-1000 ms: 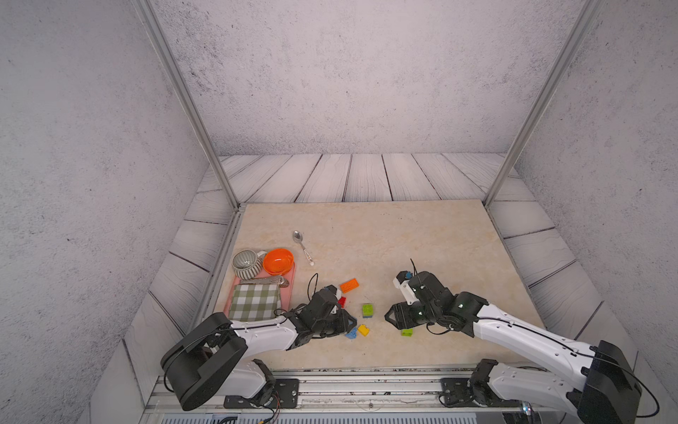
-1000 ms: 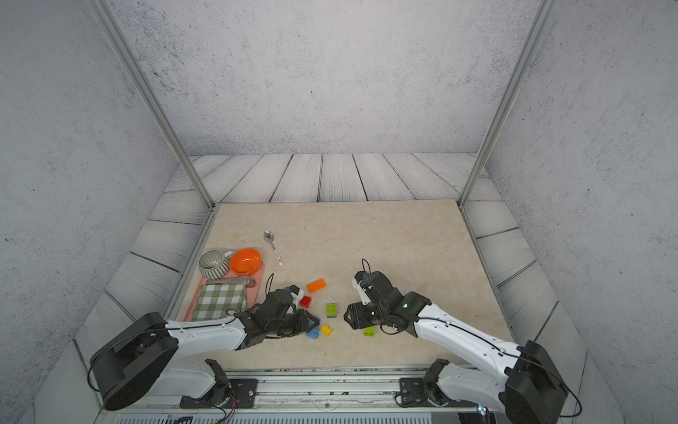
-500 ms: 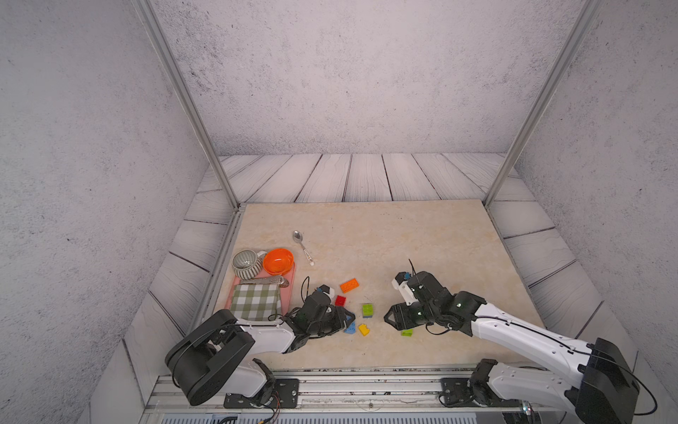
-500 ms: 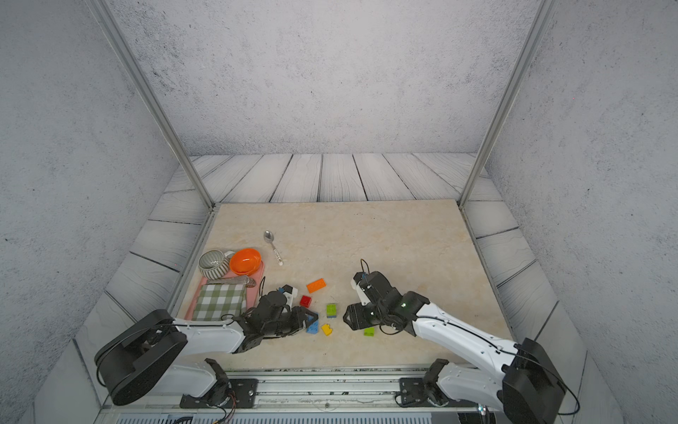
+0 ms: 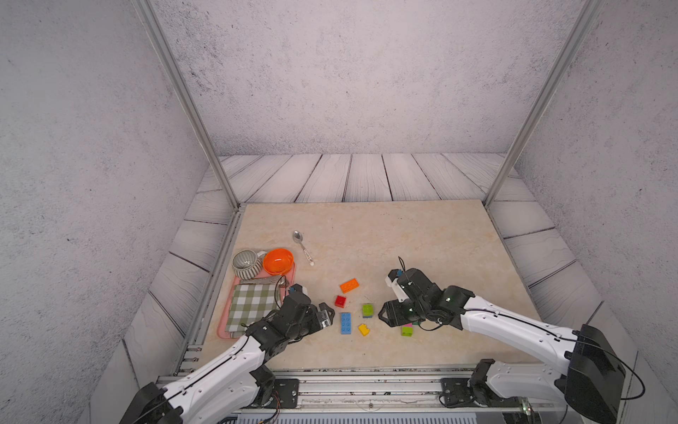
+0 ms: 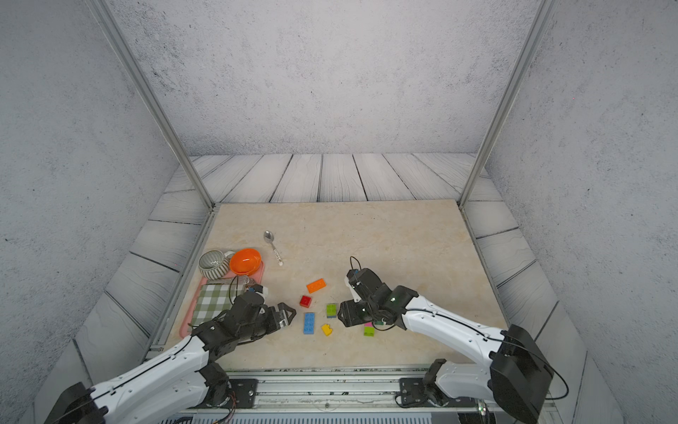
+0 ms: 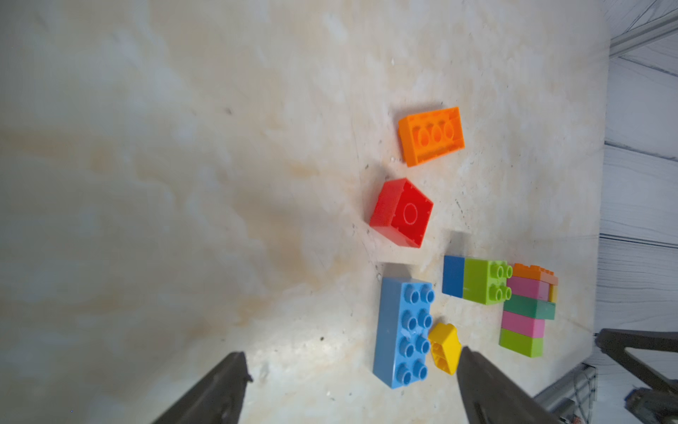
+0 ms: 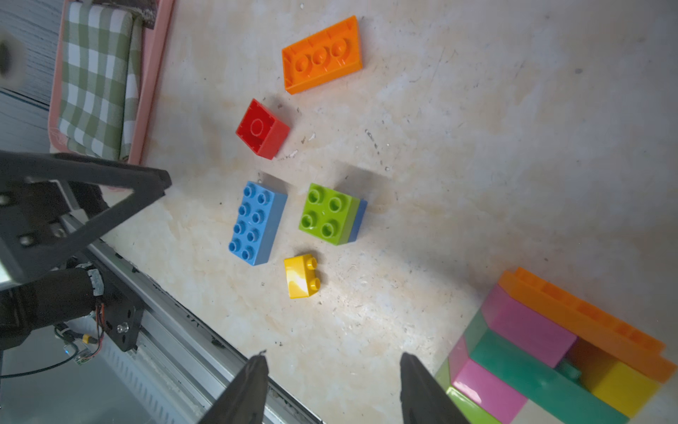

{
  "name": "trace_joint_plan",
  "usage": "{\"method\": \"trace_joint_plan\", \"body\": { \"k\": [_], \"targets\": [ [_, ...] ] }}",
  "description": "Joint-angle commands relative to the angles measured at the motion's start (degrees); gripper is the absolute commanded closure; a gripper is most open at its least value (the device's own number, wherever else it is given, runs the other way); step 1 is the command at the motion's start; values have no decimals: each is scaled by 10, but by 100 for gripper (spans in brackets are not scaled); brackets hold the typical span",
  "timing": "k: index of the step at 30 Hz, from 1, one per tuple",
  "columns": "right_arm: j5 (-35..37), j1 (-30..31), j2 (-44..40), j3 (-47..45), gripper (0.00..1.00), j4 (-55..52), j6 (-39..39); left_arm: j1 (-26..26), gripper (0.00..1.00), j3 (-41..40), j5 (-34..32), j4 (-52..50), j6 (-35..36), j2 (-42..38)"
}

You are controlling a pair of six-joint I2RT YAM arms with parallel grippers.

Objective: Assemble the letter p with lego
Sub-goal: Adjust the lego brick at the center of the board, then pick up the lego brick from the center of the board.

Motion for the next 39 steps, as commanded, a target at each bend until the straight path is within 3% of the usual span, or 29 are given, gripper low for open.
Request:
{"method": "trace_joint_plan", "body": {
  "k": [1,9,16,24,34,39],
  "targets": [
    [66,40,37,50,38,-12,23,40,2,30,-17,-104,60,-24],
    [157,124,205,183,33,-40,73,159,2,57,64,-60,100,42],
    [219,155,339,301,30,-112,124,223,2,61,91,-31,126,58],
    [250,159,427,376,31,-165,146,263,2,42,114,-17,147,58],
    [220,163,465,391,52,-161,143,283,2,28,138,6,153,77],
    [218,167,466,388,53,-161,134,284,2,27,141,10,155,78]
  ]
}}
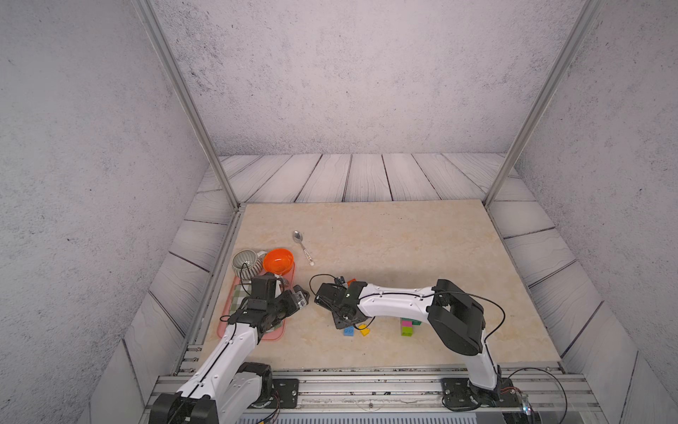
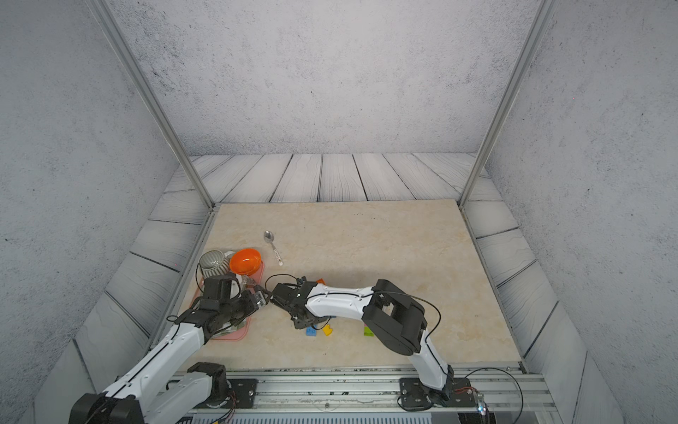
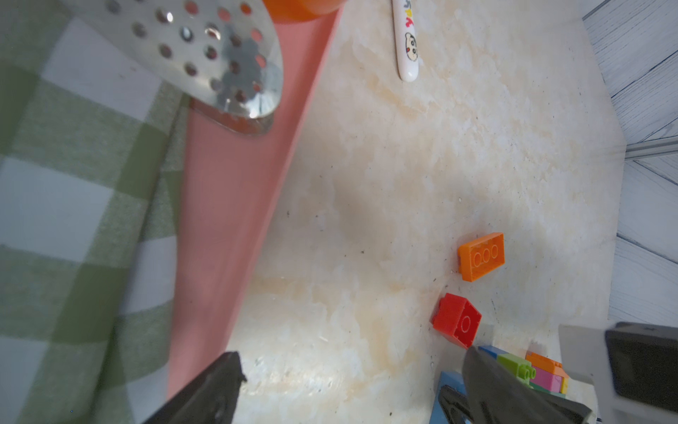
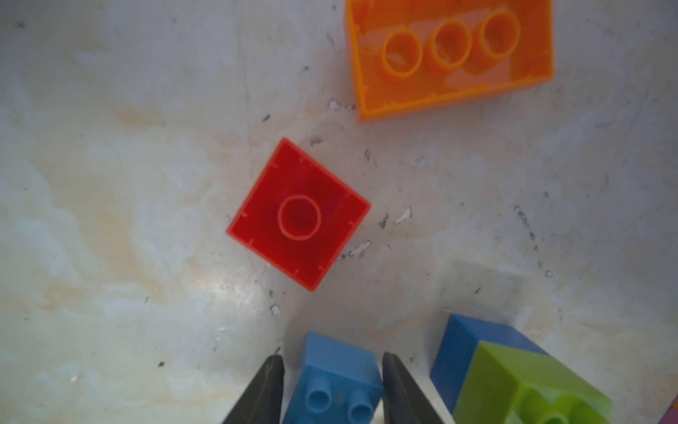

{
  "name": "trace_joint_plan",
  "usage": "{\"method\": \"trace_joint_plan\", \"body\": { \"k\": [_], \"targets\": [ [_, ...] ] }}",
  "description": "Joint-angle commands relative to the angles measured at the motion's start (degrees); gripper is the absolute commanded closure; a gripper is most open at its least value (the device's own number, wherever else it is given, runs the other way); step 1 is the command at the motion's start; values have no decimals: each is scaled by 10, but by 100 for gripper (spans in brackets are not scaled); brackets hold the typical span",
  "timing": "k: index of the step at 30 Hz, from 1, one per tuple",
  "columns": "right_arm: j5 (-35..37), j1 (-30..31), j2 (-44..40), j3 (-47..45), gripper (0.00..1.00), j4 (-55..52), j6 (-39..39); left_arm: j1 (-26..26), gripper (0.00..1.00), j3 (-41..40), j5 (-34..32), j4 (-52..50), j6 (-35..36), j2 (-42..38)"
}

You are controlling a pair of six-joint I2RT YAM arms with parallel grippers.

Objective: Assemble the letter p with lego
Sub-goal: Pick up the lego brick from the center of the board.

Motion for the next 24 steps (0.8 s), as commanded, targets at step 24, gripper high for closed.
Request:
{"method": "trace_joint_plan", "body": {
  "k": [24],
  "targets": [
    [7,37,-15,8,47,-53,-32,6,2,-4,8,11,18,9]
  ]
}}
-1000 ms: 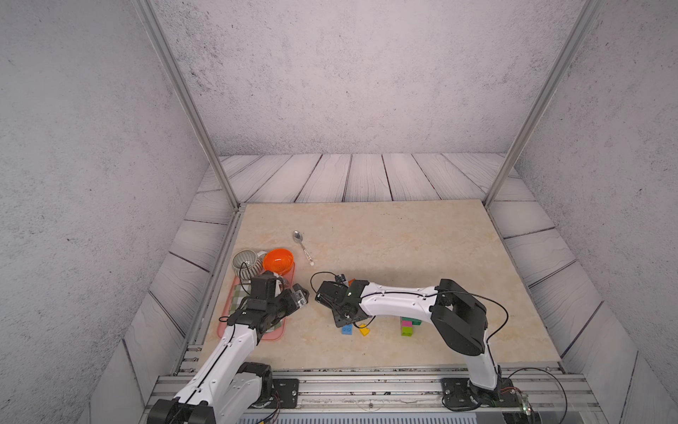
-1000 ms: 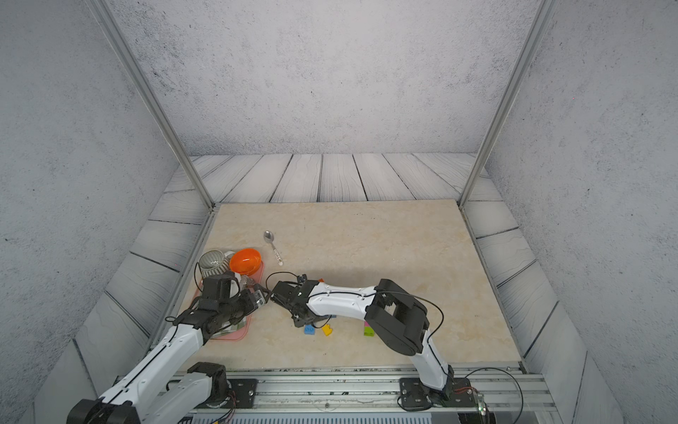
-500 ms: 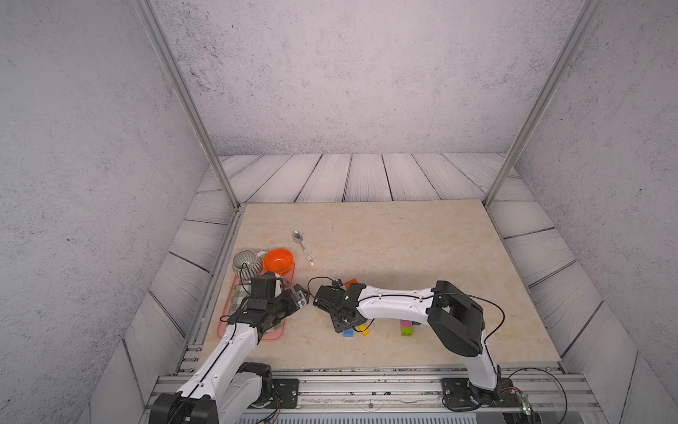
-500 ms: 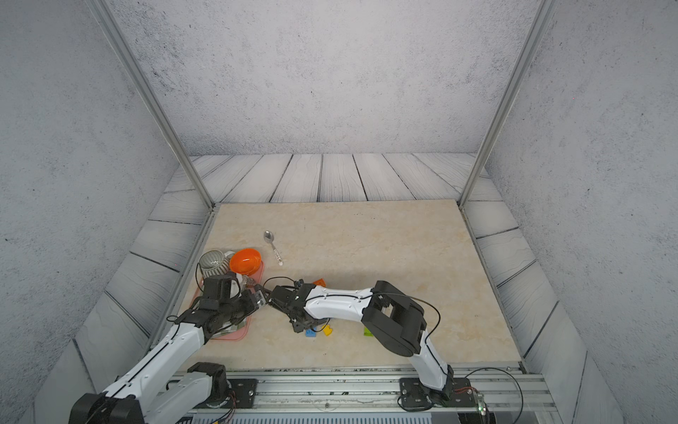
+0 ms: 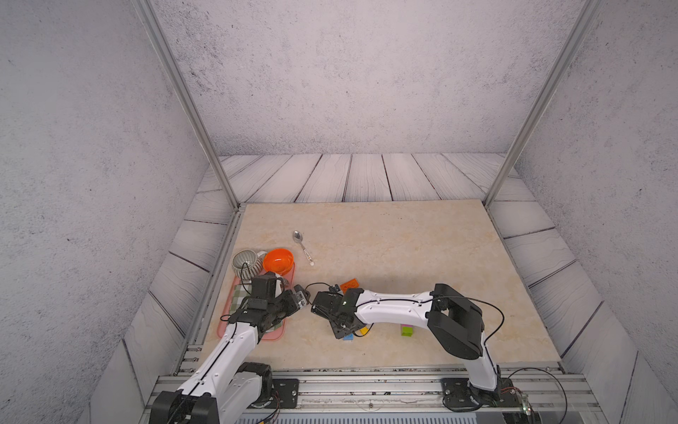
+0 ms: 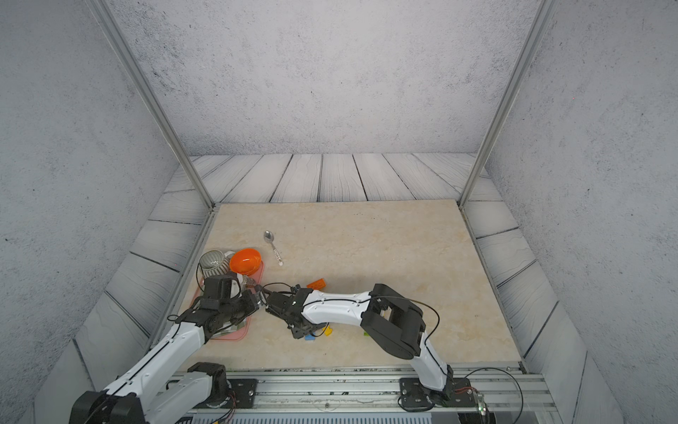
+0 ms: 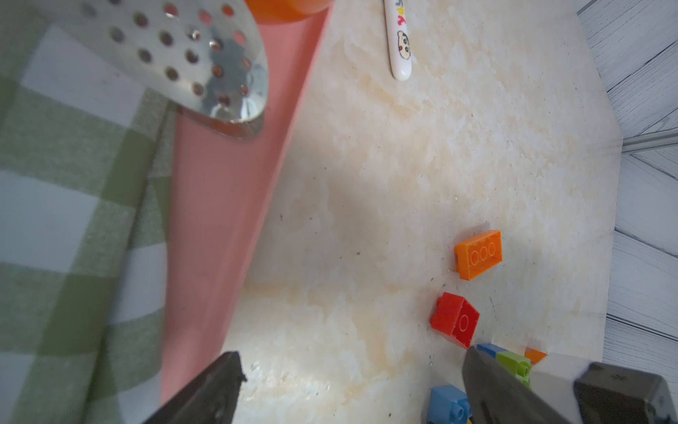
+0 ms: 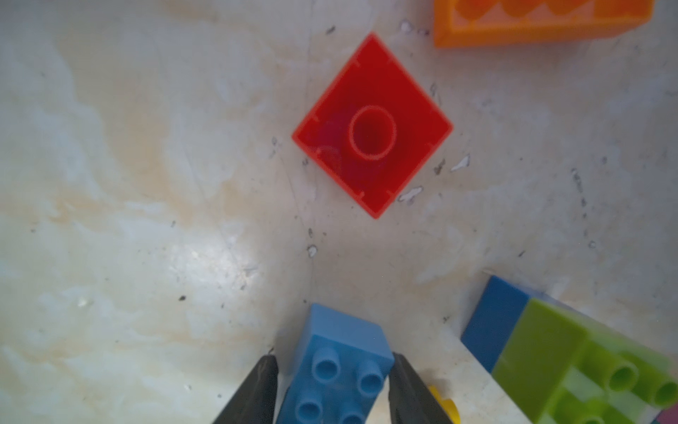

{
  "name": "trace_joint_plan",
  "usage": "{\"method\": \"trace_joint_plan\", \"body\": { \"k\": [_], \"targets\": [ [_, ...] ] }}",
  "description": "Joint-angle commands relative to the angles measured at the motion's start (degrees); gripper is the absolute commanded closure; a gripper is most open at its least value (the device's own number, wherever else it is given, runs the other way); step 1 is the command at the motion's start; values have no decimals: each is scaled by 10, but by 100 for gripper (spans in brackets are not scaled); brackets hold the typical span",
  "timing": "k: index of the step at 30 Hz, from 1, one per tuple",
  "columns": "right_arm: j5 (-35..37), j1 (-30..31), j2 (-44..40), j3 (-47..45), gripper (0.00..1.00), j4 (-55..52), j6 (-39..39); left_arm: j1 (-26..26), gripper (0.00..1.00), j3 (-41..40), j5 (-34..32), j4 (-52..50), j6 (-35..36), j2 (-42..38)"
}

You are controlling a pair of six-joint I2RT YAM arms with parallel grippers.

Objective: Assemble the letter p with lego
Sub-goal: Pick up the lego brick from the center of the board.

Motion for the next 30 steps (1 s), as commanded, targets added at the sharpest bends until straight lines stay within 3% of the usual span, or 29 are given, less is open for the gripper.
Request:
{"method": "trace_joint_plan", "body": {
  "k": [1,4,13,16,21,26,30],
  "targets": [
    [18,7,-16,7,48,-31,-3,6,2,-3,3,4,9,1],
    [20,7,-16,6,52,-32,-4,6,2,-4,4,5,9,2],
    [4,7,-21,1,81,-3,-39,6,2,-4,6,5,11,1],
    [-5,8,-58,-25,85,31,-55,6,2,-4,11,4,16,-4],
    [-3,4,-132,-52,99,62,-98,6,2,-4,28,5,25,-17],
    [47,-8,-195,-54,100,29,-193,5,2,-11,60,31,28,-15],
    [-6,-40,-266,-104,100,60,-321,-6,2,-11,90,59,28,8]
  ]
}}
